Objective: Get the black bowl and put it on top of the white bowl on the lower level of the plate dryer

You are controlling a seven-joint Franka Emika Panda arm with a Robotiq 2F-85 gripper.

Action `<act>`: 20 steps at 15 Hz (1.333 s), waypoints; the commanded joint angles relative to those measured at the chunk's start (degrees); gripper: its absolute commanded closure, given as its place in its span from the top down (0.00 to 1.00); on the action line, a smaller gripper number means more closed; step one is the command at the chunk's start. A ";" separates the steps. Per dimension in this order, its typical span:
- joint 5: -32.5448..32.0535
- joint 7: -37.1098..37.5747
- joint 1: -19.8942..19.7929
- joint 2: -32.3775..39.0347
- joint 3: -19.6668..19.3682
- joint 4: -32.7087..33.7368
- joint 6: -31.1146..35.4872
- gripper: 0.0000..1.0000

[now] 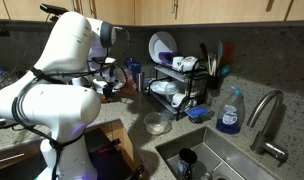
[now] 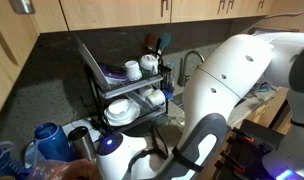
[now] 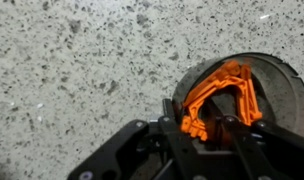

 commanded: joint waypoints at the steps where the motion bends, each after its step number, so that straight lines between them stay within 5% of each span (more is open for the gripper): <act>1: 0.06 0.91 -0.07 -2.67 -0.25 -1.39 -2.18 0.10; 20: 1.00 0.83 -3.56 -6.22 0.14 -5.59 -0.69 0.10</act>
